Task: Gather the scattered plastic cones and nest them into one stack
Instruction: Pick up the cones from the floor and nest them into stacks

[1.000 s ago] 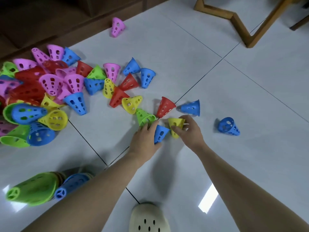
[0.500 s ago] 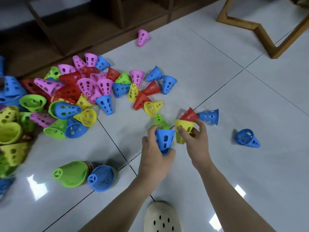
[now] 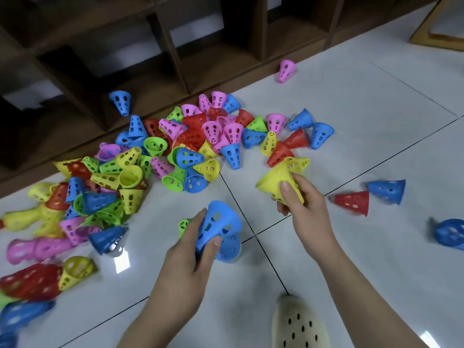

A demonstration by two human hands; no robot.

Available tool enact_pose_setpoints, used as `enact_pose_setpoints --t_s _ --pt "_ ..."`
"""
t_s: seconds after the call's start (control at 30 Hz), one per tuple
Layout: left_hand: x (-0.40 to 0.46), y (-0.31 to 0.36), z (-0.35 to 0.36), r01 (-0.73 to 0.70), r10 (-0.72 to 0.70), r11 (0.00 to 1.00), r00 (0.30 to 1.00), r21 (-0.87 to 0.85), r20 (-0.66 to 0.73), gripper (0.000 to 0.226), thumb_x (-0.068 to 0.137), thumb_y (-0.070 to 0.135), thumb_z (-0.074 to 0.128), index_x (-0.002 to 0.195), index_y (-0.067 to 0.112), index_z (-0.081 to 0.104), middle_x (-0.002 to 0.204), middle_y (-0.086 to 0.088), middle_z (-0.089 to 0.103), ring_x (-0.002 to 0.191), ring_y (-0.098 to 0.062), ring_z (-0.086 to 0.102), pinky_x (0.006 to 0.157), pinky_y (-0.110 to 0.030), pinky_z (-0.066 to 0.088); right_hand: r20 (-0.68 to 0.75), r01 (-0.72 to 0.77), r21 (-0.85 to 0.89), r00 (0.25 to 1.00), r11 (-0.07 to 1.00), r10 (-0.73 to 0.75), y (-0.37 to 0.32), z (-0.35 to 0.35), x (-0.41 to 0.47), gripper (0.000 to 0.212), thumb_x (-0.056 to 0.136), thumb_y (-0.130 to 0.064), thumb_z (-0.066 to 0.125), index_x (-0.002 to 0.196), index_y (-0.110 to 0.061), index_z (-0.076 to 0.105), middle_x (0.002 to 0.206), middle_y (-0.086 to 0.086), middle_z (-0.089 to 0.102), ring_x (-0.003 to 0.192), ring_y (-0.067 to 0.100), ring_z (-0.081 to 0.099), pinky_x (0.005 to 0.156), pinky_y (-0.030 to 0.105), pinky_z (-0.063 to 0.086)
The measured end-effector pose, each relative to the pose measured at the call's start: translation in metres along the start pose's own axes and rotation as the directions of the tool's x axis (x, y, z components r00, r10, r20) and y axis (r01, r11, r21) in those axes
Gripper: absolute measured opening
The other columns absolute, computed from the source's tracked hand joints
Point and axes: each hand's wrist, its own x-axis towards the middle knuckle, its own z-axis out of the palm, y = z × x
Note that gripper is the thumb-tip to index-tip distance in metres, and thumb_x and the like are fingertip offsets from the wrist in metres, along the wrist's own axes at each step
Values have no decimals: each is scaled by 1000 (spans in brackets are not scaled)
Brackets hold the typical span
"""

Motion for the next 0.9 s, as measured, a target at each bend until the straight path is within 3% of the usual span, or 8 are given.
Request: enact_pose_setpoints --t_s 0.13,0.23,0.33,0.4,0.5,0.63,0.77,0.9 --pt "-9 -18 -3 -13 21 990 998 137 -54 35 92 35 66 121 49 51 72 9 59 62 0 54 57 -12 39 66 31 -25 997 999 -29 -2 16 -6 19 97 -36 58 102 -19 66 63 -4 54 59 11 47 58 16 41" --pt "-3 -32 8 -11 28 968 997 250 -65 32 88 36 71 117 36 60 78 16 56 71 7 53 63 -9 40 74 8 -62 997 998 -3 5 23 -9 15 103 -29 52 106 -15 57 62 -16 56 59 11 45 55 12 38" --pt "7 -49 23 16 -7 962 999 271 -37 38 90 39 68 126 33 56 93 15 59 78 13 53 66 -5 40 88 -13 -120 996 993 24 9 27 -12 15 99 -35 57 107 -22 53 64 -10 54 61 15 45 56 15 39" --pt "12 -58 29 30 -23 972 999 232 -34 42 91 38 68 130 32 55 100 13 59 79 11 54 66 -3 40 106 -13 -164 994 986 31 13 30 -12 19 94 -37 67 105 -27 54 72 -6 54 64 12 49 62 18 42" --pt "14 -67 29 9 -6 997 999 71 -38 43 88 27 75 128 28 59 88 14 57 77 4 56 66 -5 40 128 2 -192 991 981 23 18 40 -12 27 88 -24 76 107 -20 57 82 -12 59 67 3 54 65 18 45" --pt "14 -85 24 -40 40 998 999 -49 -11 43 86 22 77 123 37 61 85 12 65 70 -8 55 67 -11 42 182 36 -194 983 980 -1 19 65 -12 28 85 -15 79 106 -17 61 79 -11 64 70 3 60 67 17 49" --pt "10 -111 14 -35 36 998 999 -43 34 38 88 27 74 124 35 64 77 8 63 66 -8 54 67 -16 43 303 169 -288 950 943 -78 16 92 -13 30 84 -17 80 109 -22 64 84 -5 65 71 8 58 67 18 48" --pt "0 -140 -4 36 -36 999 999 5 -4 24 91 26 71 112 36 66 70 11 56 65 -8 53 65 -15 41 469 400 -448 867 800 -170 15 113 -13 38 84 -27 80 118 -21 64 90 -9 55 75 11 56 73 19 46"
